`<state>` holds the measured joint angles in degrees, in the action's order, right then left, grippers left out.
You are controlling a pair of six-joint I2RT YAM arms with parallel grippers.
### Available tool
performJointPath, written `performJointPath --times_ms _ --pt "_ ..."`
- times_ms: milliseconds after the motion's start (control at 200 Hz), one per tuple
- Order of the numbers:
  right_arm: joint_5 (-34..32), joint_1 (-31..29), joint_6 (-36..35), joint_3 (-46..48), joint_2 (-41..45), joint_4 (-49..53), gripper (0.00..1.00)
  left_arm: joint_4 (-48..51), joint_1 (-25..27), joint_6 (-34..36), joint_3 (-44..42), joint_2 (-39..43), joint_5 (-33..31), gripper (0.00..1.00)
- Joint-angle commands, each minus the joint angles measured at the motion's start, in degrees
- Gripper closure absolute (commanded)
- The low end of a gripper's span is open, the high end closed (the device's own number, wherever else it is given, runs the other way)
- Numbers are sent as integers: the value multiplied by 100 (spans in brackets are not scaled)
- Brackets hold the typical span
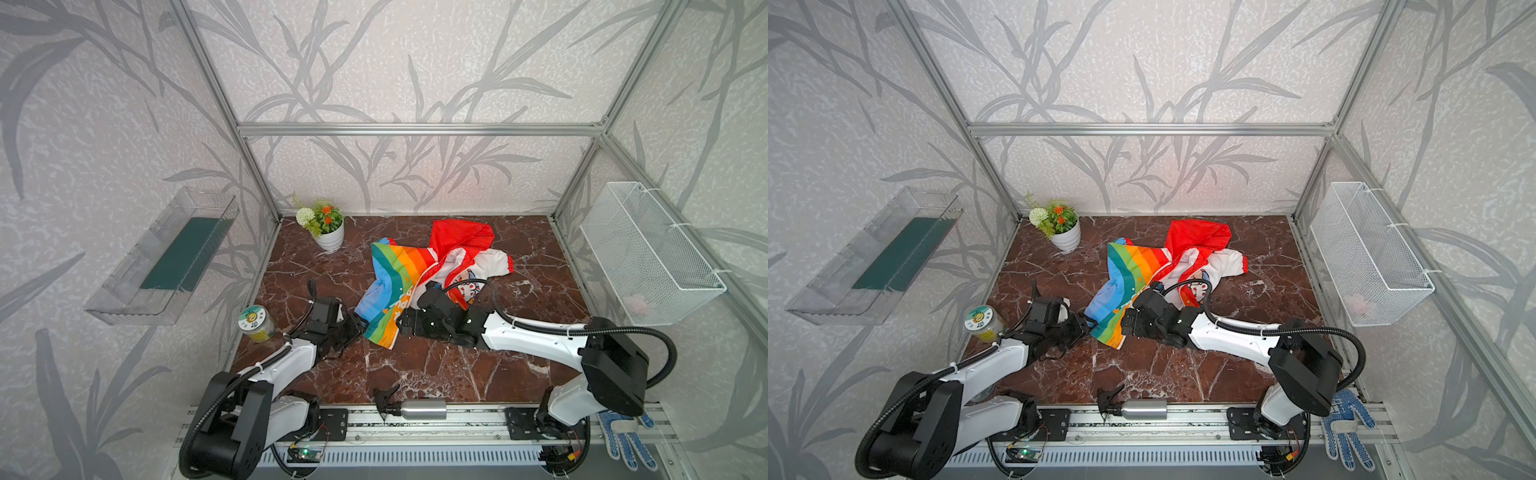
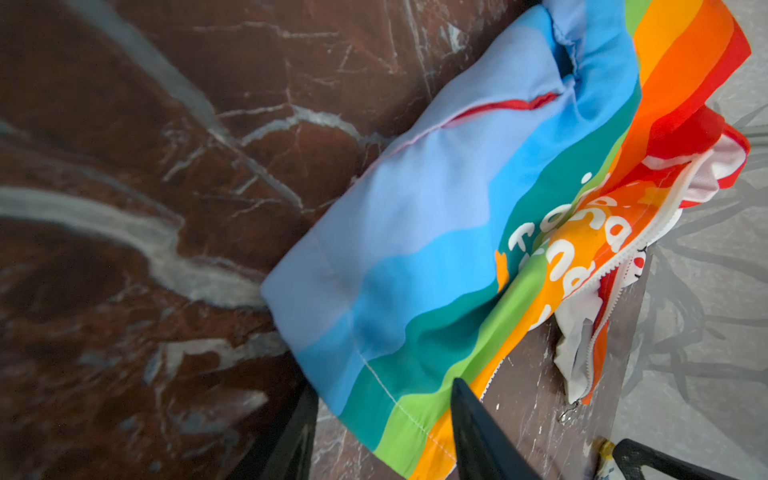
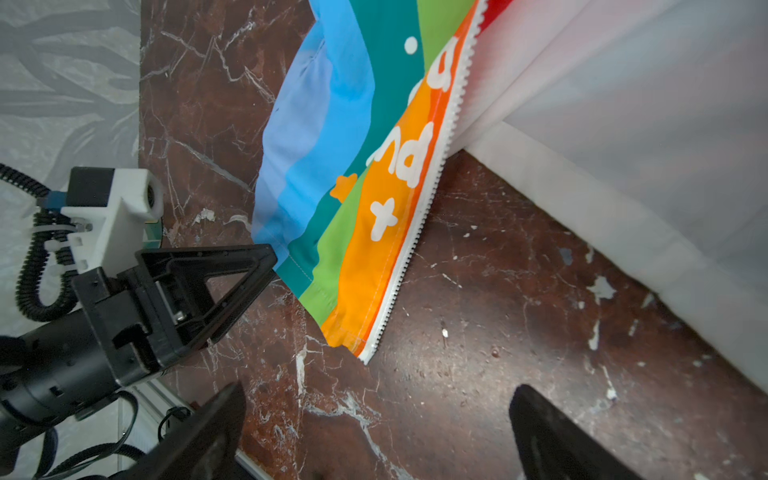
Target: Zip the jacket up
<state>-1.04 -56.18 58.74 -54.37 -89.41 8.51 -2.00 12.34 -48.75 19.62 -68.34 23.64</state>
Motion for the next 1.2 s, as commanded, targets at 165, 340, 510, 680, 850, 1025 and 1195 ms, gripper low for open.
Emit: performJointPath --times_ms 165,340,510,680,850,1025,1195 --pt "445 70 155 161 -123 -634 1 -185 23 183 82 67 -61 90" --pt "807 99 502 570 19 -1338 1 267 23 172 287 867 -99 100" --pt "1051 27 1146 1218 -347 -3392 1 683 23 -40 347 1358 -49 100" --pt "1123 -68 1396 1359 -803 -4796 1 810 24 -293 364 1593 172 100" --pt "964 -84 1709 1767 -1134 -6123 1 1170 23 -505 828 1628 325 100" --pt "896 -97 1667 1815 -1059 -6195 1 1336 23 -642 1118 1732 321 100" --pt "770 -129 1804 1962 -1368 -7260 1 1208 25 -871 1200 1685 440 100"
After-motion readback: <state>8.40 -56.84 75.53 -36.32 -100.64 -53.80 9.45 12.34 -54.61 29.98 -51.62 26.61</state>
